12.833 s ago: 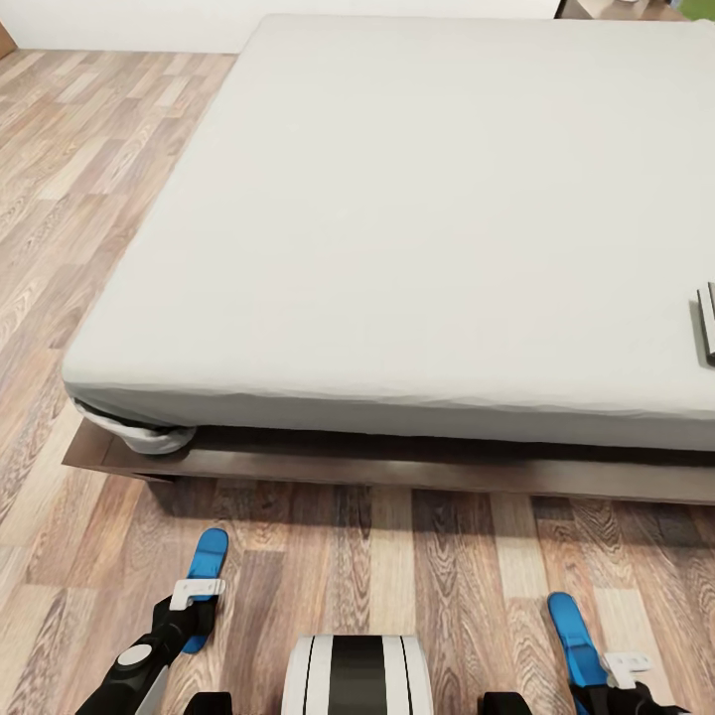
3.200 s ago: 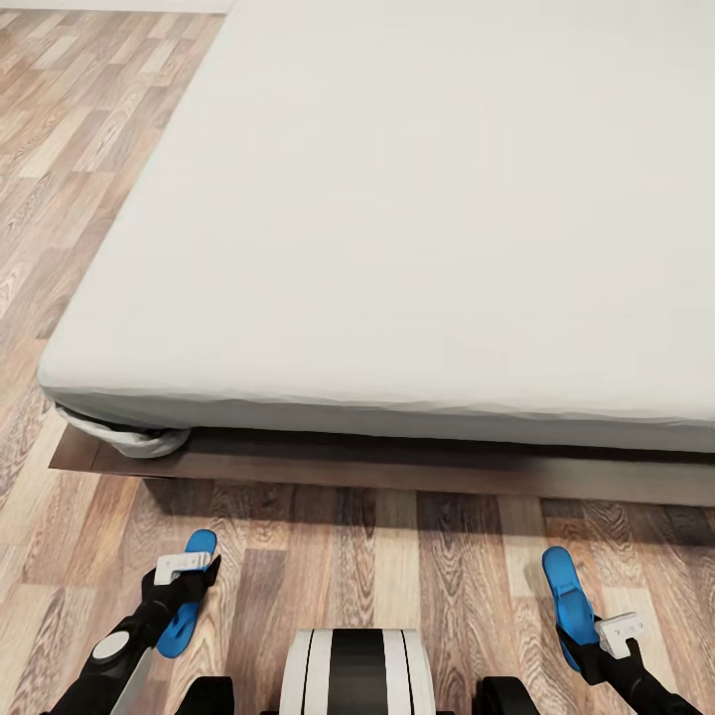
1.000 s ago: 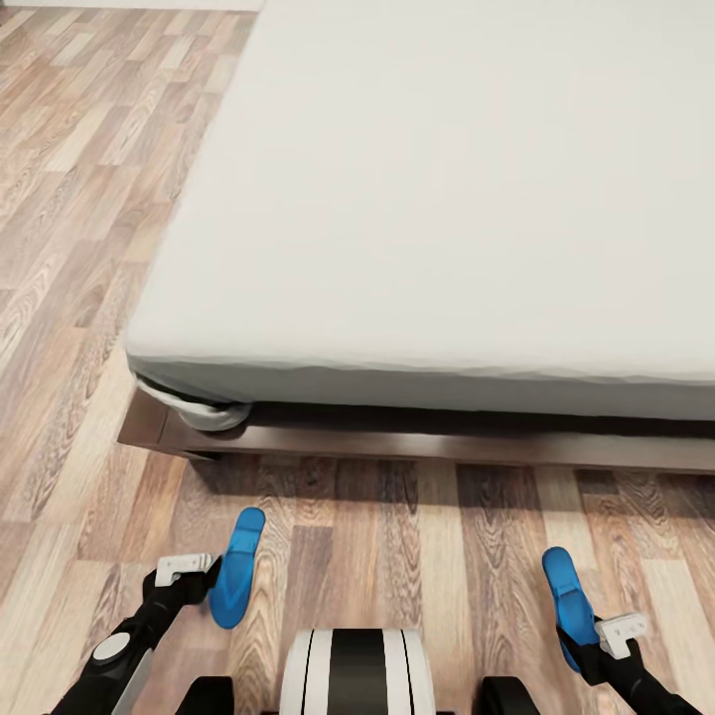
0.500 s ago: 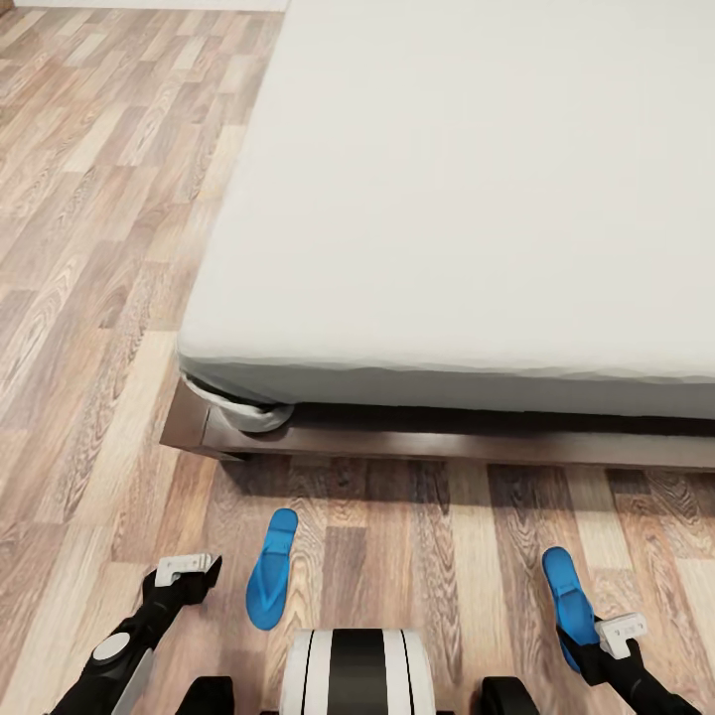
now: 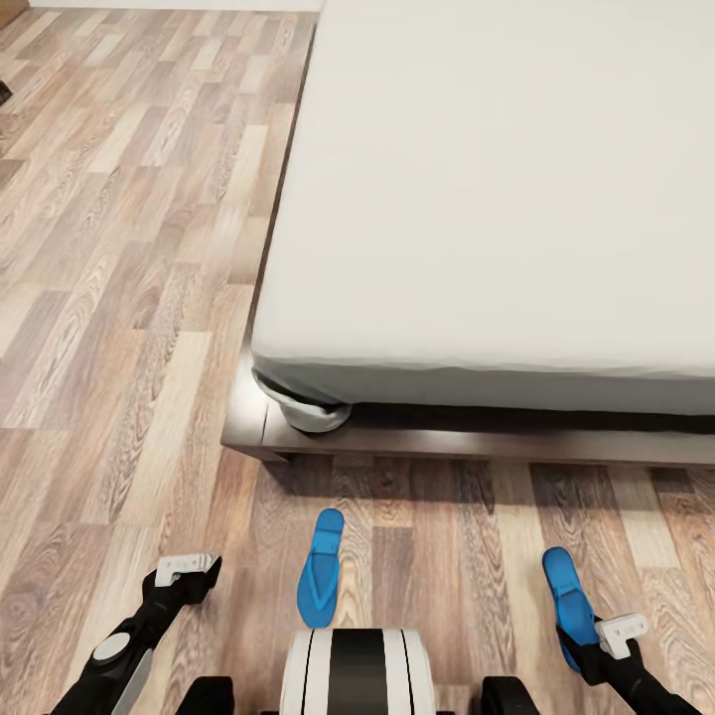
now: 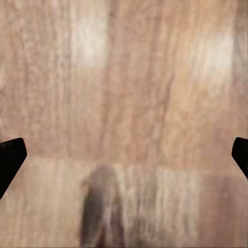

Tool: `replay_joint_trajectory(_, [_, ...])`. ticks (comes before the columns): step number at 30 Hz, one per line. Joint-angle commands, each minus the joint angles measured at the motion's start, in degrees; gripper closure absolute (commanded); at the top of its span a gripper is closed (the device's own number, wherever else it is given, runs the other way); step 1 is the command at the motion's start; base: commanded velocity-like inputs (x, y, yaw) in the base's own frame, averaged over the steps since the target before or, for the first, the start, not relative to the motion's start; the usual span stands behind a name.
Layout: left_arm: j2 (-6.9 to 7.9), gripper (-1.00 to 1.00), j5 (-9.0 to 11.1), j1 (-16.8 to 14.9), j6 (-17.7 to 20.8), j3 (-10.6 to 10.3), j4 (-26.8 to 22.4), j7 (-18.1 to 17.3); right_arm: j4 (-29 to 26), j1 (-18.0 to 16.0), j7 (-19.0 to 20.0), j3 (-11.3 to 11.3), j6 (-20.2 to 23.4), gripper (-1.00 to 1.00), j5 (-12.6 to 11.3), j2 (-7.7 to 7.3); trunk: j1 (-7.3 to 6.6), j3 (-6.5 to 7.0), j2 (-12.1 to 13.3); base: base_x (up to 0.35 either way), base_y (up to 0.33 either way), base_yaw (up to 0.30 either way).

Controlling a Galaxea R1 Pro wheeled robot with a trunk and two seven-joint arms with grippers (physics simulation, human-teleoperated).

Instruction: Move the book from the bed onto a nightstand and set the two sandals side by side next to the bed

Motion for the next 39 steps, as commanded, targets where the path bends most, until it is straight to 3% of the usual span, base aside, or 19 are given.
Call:
replay_joint_trajectory(1, [-0.01,-1.0,0.59,-0.02,-0.12,0.08,0.1,-0.38,0.06,-0.03,0.26,0.36,-0.18,1.0,-0.63,-0.04,-0.01,-0.02,-0.01,0.0,0.315,0.0])
replay_joint_trajectory(19, [-0.01,-1.0,0.59,-0.02,-0.11,0.09,0.28,-0.38,0.06,-0.03,0.23,0.36,-0.19,1.0,-0.63,-0.04,-0.01,-0.02,-0.01,0.0,0.055,0.0])
replay_joint_trajectory(32, [0.35,-1.0,0.81,-0.02,-0.15,0.21,2.23,-0.92,0.06,-0.03,0.14,0.36,-0.2,1.0,-0.63,-0.03,-0.01,-0.02,-0.01,0.0,0.297,0.0])
replay_joint_trajectory(34, [0.82,-1.0,0.86,-0.02,-0.14,0.45,2.28,-2.54,0.06,-0.03,0.14,0.36,-0.2,1.0,-0.63,-0.04,-0.01,-0.02,-0.01,0.0,0.31,0.0])
replay_joint_trajectory(36, [2.26,-1.0,0.97,-0.02,-0.1,2.07,2.32,-7.73,0.06,-0.03,0.14,0.36,-0.2,1.0,-0.63,-0.04,-0.01,-0.02,-0.01,0.0,0.284,0.0])
replay_joint_trajectory(37, [2.84,-1.0,1.02,-0.02,-0.08,3.48,2.34,-10.41,0.06,-0.03,0.14,0.36,-0.2,1.0,-0.63,-0.04,-0.01,-0.02,-0.01,0.0,0.253,0.0])
replay_joint_trajectory(39, [3.58,-1.0,1.04,-0.02,-0.06,8.97,2.3,-16.86,0.06,-0.03,0.14,0.36,-0.18,1.0,-0.63,-0.04,-0.01,-0.02,-0.01,0.0,0.204,0.0])
